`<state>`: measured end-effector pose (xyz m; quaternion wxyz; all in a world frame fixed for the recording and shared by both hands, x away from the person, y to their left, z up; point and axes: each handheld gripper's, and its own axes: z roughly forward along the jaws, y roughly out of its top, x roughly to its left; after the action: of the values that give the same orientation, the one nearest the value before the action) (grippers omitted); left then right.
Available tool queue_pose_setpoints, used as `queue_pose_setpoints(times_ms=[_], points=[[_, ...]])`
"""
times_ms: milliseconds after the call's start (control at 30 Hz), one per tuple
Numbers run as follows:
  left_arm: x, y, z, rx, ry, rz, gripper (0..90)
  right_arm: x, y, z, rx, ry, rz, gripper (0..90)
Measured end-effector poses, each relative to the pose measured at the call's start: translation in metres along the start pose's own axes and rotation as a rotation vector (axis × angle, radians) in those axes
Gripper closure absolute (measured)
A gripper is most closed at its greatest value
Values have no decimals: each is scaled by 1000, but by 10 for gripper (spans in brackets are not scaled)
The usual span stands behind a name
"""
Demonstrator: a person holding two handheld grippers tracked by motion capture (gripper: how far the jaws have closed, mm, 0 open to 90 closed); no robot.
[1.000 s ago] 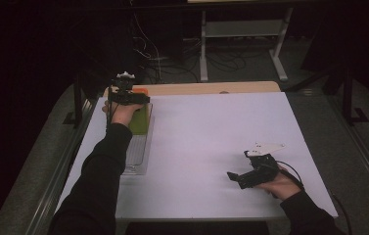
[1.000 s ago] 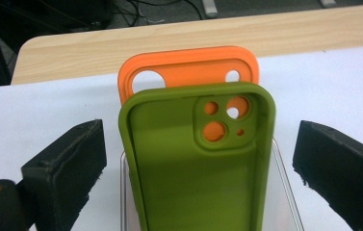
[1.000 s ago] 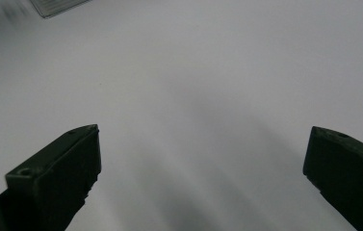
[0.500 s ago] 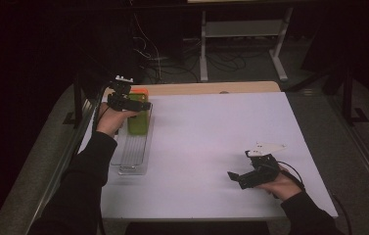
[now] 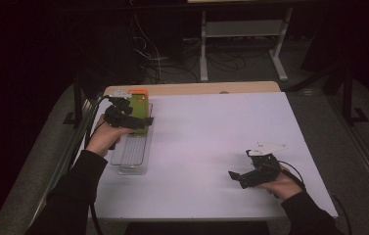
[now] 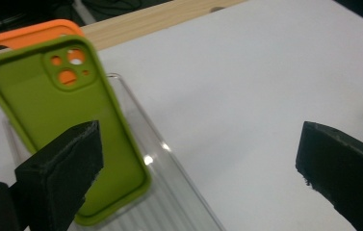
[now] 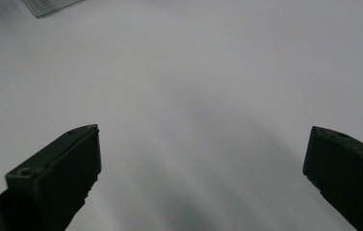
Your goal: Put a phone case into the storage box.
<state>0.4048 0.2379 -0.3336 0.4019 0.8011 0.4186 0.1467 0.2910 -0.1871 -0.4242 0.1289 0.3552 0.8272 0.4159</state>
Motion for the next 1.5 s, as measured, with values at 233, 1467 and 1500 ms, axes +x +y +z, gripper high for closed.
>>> queue_pose_setpoints(times_ms=[233,1467,1500], points=[[-16,-14,-9,-30,-69,42,0,0,0,-1,-9,7,2,0],[-55,-104,-10,-31,-210,189,0,-1,-1,-2,-17,8,-4,0],[-54,-105,-10,-30,-211,191,0,0,-1,-2,-18,8,-5,0]])
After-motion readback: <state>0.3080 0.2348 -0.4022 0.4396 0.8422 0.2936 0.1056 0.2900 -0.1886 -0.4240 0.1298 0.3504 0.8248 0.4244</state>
